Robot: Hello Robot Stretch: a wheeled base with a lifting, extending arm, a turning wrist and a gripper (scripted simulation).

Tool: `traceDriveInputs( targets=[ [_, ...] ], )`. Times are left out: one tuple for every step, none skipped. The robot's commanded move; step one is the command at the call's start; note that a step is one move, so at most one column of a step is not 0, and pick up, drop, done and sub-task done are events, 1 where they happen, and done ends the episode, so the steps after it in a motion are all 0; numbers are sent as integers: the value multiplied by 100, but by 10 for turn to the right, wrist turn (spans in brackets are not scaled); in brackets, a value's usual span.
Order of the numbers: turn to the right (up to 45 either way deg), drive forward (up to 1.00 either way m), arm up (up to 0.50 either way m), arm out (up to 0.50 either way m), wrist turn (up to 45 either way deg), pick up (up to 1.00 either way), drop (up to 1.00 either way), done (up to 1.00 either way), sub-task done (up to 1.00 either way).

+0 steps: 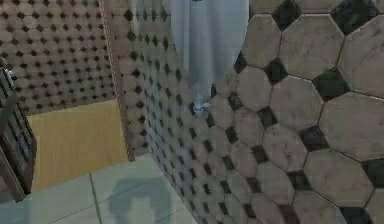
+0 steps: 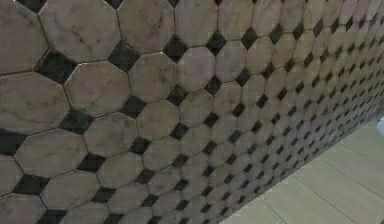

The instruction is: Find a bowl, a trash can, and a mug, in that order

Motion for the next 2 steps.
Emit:
traceDriveInputs(
  targets=[
    [-300, 0, 0, 0, 0, 0, 0, 0, 0],
    [0, 45, 0, 0, 0, 0, 0, 0, 0]
  ],
)
